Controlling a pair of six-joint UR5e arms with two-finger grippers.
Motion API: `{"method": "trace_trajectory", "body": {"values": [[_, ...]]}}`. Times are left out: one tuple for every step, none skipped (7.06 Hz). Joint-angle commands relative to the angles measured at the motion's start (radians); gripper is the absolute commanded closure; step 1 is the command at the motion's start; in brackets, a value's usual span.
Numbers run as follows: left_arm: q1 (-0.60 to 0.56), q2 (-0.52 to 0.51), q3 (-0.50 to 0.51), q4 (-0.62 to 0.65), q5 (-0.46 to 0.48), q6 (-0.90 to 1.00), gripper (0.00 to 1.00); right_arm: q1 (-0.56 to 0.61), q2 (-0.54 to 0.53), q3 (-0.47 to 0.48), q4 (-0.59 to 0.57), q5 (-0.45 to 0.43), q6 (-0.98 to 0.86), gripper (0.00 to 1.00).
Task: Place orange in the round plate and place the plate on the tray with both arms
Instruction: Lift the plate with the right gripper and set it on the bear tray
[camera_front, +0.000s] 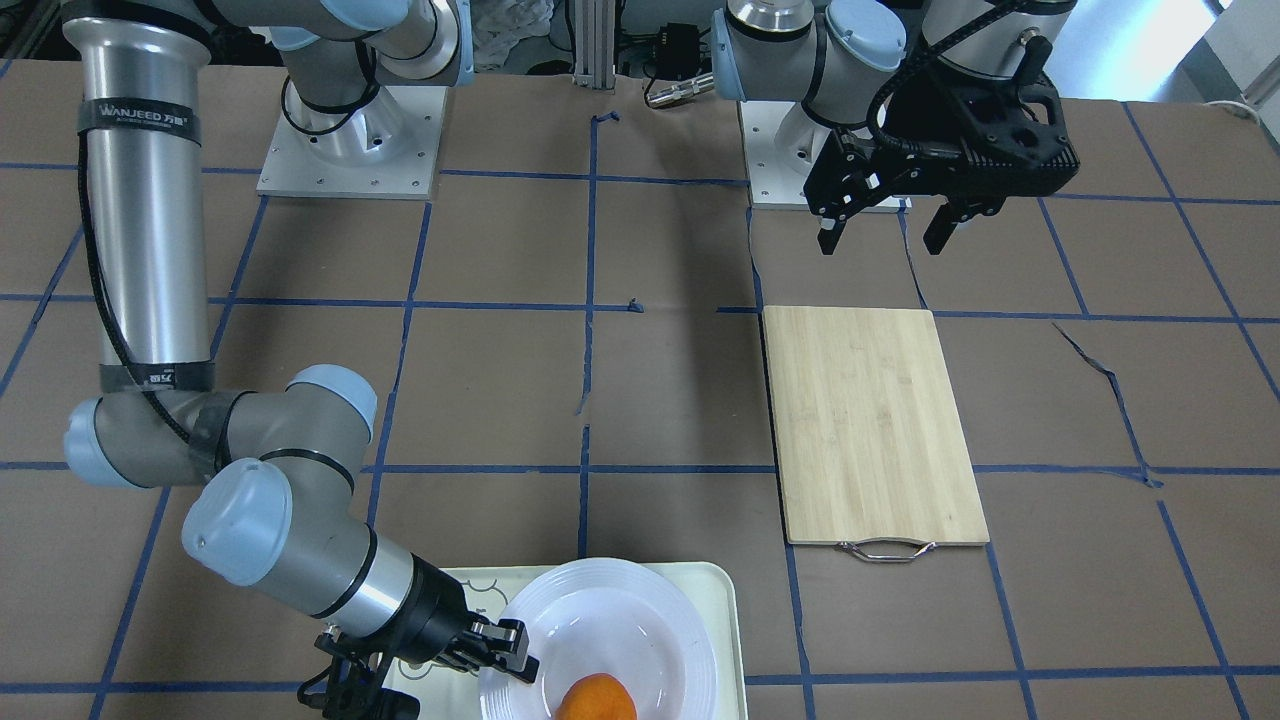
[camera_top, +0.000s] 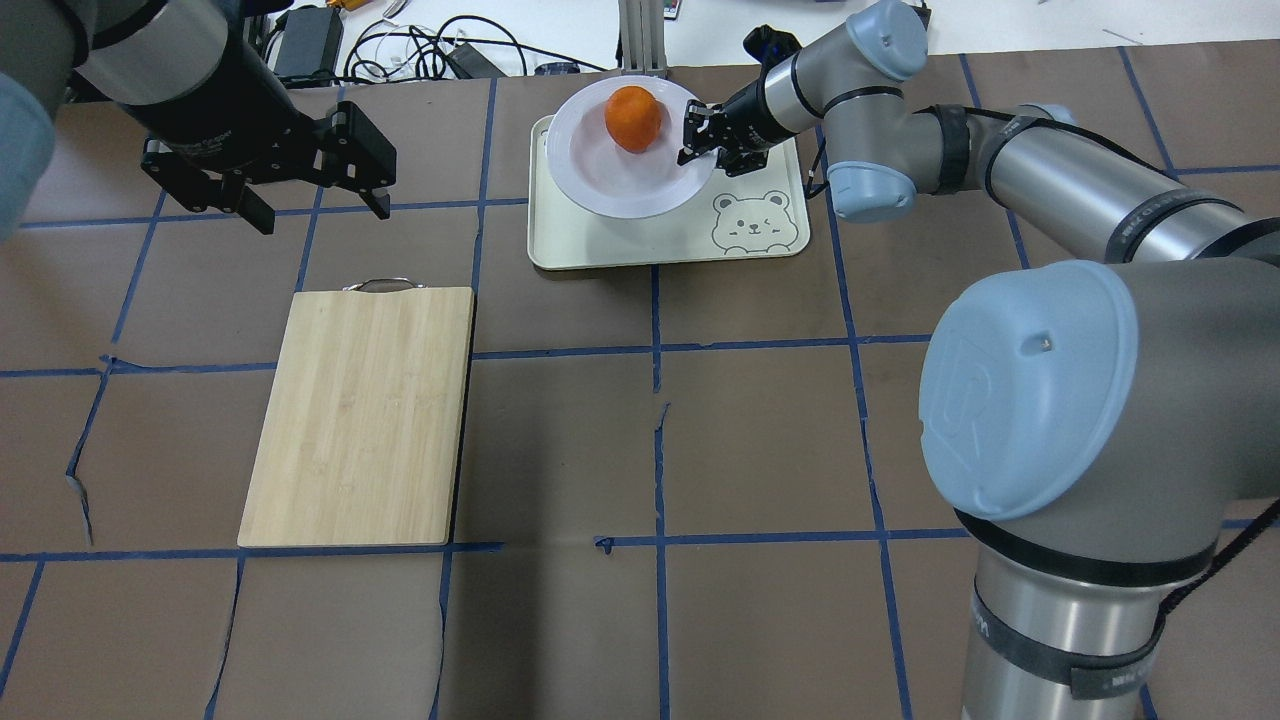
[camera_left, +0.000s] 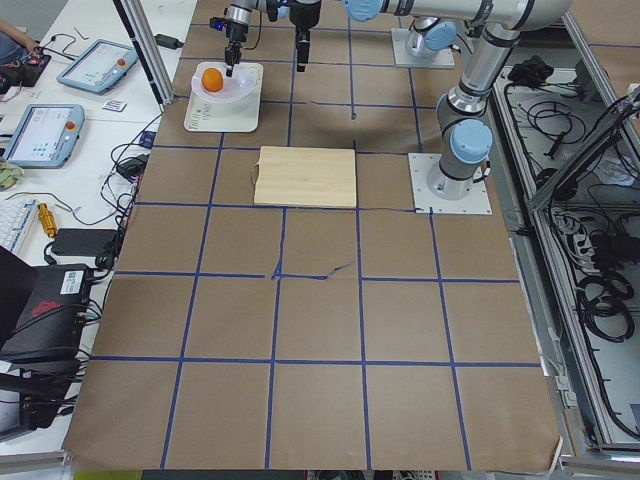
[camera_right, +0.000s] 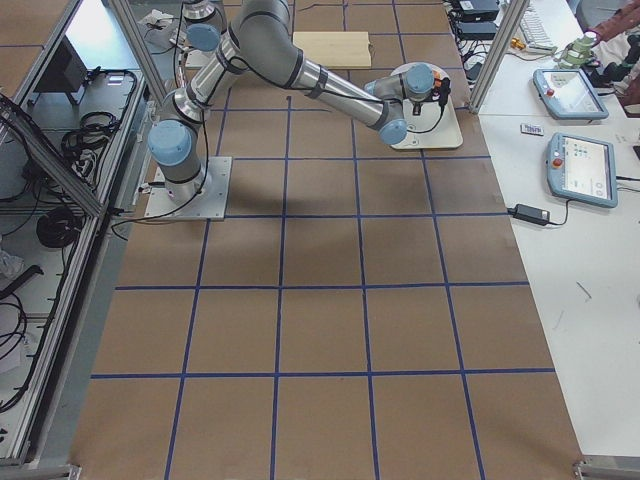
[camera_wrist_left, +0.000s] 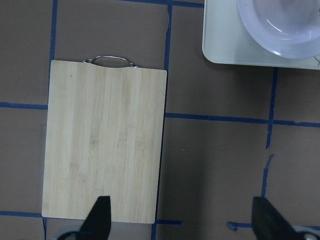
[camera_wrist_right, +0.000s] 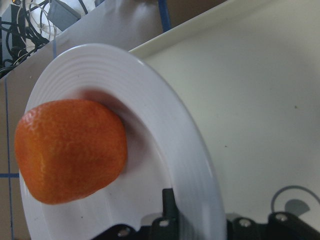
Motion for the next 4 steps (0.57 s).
{"method": "trace_trajectory", "body": {"values": [[0.000,0.000,0.000,0.000,0.000,0.000,0.00,-0.023,0.020,-0.012,0.019,-0.021,-0.038,0.95],[0.000,0.000,0.000,0.000,0.000,0.000,0.00,-0.023,0.023,-0.001,0.019,-0.024,-0.036,0.95],[0.000,0.000,0.000,0.000,0.000,0.000,0.00,-0.026,0.023,0.017,0.019,-0.056,-0.039,0.85],[0.000,0.000,0.000,0.000,0.000,0.000,0.00,-0.039,0.016,0.028,0.019,-0.073,-0.030,0.59]]}}
